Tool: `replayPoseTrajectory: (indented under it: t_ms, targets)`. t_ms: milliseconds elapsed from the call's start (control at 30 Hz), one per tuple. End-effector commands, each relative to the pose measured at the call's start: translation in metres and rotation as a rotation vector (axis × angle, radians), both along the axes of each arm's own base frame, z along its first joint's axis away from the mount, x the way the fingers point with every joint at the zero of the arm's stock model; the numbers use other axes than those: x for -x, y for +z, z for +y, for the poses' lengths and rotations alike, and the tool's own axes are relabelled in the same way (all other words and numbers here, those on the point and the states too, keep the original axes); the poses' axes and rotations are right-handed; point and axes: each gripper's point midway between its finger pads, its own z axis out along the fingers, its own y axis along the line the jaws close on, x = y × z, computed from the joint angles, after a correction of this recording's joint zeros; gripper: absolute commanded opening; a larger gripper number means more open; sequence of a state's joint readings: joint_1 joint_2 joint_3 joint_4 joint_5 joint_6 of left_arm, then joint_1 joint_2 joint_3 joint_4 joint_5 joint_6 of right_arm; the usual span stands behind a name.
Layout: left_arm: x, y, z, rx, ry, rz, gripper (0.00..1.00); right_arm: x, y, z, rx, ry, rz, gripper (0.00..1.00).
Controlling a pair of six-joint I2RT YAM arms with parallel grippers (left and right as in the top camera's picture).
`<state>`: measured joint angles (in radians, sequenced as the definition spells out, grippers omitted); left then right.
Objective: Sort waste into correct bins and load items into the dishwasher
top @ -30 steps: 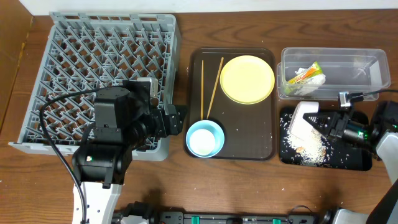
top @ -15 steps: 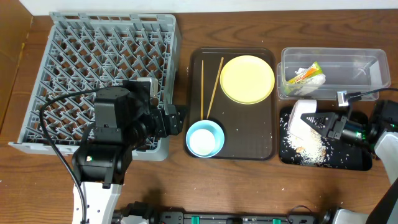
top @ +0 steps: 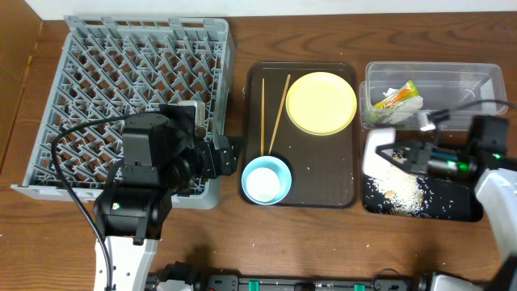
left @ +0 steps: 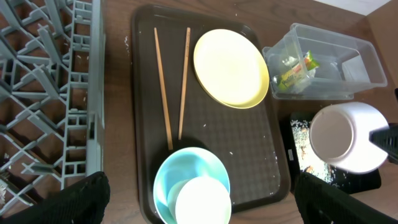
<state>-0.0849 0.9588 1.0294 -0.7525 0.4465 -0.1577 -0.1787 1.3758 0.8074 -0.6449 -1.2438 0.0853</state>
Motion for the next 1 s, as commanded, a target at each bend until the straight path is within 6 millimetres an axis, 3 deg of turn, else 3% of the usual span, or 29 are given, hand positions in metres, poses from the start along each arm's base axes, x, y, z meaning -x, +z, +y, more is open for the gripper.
replayPoseTrajectory:
  t_ms: [0, 133, 333, 500, 633, 667, 700, 733, 767, 833, 967]
  targets:
    - [-0.002, 0.010, -0.001, 0.012, -0.003, -0.021, 0.95, -0.004, 0.007, 0.018, 0.335, -0.010, -0.053, 0.02]
    - [-0.002, 0.010, -0.001, 0.012, -0.003, -0.021, 0.95, 0.002, -0.011, 0.033, 0.802, -0.025, -0.123, 0.01]
    - [-0.002, 0.010, -0.001, 0.012, -0.003, -0.021, 0.95, 0.015, -0.047, 0.075, 1.097, 0.000, -0.214, 0.01]
    - [-0.002, 0.010, -0.001, 0.012, -0.003, -0.021, 0.95, 0.020, -0.091, 0.107, 1.137, 0.099, -0.187, 0.01]
    - [-0.002, 0.010, -0.001, 0.012, -0.003, -0.021, 0.95, 0.011, -0.112, 0.108, 1.177, 0.083, -0.165, 0.04]
    - [-0.002, 0.010, -0.001, 0.012, -0.003, -0.021, 0.95, 0.010, -0.112, 0.109, 1.168, 0.080, -0.165, 0.08]
    - [-0.002, 0.010, -0.001, 0.012, -0.003, -0.021, 0.95, 0.009, -0.111, 0.111, 1.149, 0.083, -0.162, 0.20]
    - [-0.002, 0.010, -0.001, 0.012, -0.003, -0.021, 0.95, 0.008, -0.105, 0.114, 1.129, 0.091, -0.170, 0.41]
    - [-0.002, 0.010, -0.001, 0.012, -0.003, -0.021, 0.95, 0.008, -0.099, 0.119, 1.108, 0.116, -0.190, 0.55]
    - [-0.002, 0.010, -0.001, 0.012, -0.003, -0.021, 0.95, 0.007, -0.084, 0.123, 1.081, 0.128, -0.219, 0.63]
    - [-0.002, 0.010, -0.001, 0.013, -0.003, -0.023, 0.95, -0.002, -0.033, 0.124, 1.026, 0.069, -0.277, 0.65]
